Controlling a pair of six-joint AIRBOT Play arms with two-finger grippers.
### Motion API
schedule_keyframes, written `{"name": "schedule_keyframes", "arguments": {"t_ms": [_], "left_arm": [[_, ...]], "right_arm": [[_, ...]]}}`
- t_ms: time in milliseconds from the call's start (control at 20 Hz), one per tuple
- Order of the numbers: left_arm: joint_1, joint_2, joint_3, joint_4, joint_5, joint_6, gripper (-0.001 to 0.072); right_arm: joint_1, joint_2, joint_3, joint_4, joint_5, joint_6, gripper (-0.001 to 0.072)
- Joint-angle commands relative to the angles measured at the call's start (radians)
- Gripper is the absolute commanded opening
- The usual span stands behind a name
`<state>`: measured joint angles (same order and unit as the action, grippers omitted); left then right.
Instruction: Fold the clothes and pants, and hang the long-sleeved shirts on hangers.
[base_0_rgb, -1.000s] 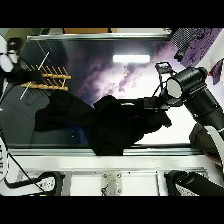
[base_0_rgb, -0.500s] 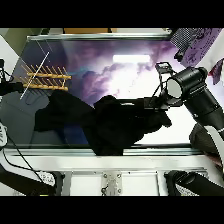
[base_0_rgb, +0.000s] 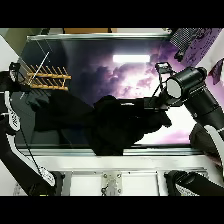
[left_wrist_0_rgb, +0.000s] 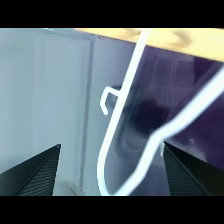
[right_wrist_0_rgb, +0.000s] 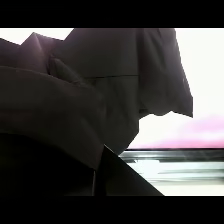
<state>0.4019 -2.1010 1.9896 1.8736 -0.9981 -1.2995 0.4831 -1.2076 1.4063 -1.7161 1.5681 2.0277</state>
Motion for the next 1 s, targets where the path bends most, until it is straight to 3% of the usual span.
{"name": "schedule_keyframes", "arguments": {"t_ms": [0,450,500,550,700,750,950], "left_arm": [[-0.002,-0.065,0.039,0.02,0.026,0.044,0.0683],[-0.003,-0.111,0.038,0.016,0.103,0.055,0.0681],[-0.006,-0.111,0.038,0.011,0.101,0.054,0.0566],[-0.007,-0.111,0.038,0.011,0.099,0.054,0.0396],[-0.019,-0.11,0.039,0.011,0.096,0.054,0.0111],[-0.026,-0.11,0.039,0.011,0.096,0.055,0.0052],[-0.043,-0.107,0.039,0.011,0.076,0.054,0.0015]], "right_arm": [[0.0,-0.002,0.0,0.0,0.0,0.0,0.0019],[0.0,-0.003,0.0,0.0,0.001,0.0,0.0019],[0.0,-0.003,0.0,0.0,0.001,0.0,0.0019],[0.0,-0.003,0.0,0.0,0.0,0.0,0.0019],[0.0,-0.003,0.0,0.0,0.001,0.0,0.0019],[0.0,-0.002,0.0,0.0,0.0,0.0,0.0019],[0.0,-0.004,0.0,0.0,0.0,0.0,0.0019]]}}
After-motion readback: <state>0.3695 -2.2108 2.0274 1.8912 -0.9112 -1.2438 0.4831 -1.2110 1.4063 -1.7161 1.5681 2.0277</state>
